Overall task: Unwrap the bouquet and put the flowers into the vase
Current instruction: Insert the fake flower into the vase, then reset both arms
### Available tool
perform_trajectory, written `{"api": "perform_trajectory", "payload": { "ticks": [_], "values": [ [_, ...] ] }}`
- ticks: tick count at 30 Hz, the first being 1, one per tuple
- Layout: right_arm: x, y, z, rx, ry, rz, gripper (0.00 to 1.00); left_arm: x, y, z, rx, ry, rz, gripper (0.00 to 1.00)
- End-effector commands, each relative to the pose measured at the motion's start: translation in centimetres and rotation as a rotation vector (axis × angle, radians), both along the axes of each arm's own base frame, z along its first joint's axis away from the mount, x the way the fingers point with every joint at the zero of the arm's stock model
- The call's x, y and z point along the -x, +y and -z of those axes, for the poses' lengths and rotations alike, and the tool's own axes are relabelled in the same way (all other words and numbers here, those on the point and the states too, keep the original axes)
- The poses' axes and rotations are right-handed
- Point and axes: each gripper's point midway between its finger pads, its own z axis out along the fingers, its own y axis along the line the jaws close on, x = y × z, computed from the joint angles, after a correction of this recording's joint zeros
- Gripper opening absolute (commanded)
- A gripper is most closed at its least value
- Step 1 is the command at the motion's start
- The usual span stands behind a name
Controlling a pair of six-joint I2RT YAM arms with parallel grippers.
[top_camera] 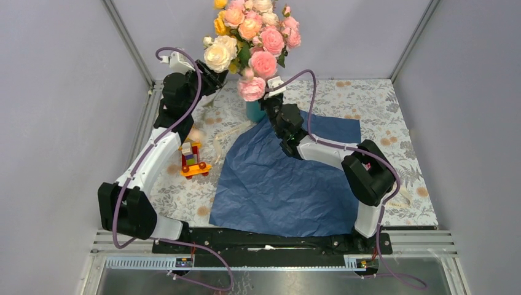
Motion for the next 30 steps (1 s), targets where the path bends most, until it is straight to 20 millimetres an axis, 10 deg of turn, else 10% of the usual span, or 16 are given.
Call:
{"api": "perform_trajectory", "payload": {
  "ticks": [1, 22, 30],
  "values": [
    [0.7, -0.6, 2.2, 0.036, 0.073, 0.013, 0.3, 1.4, 1.2, -2.4, -0.061, -0.084, -0.042, 0.49],
    [3.5, -4.2, 1.7, 0.016, 0.091, 0.066, 0.76, 6.9, 4.3, -3.6, -0.22, -0.12, -0.115, 0.98],
    [5.3, -6.8, 2.3, 0.059, 0.176, 0.101, 0.86, 9.3, 7.3, -3.1, -0.28, -0.08, -0.199, 0.99]
  ]
}}
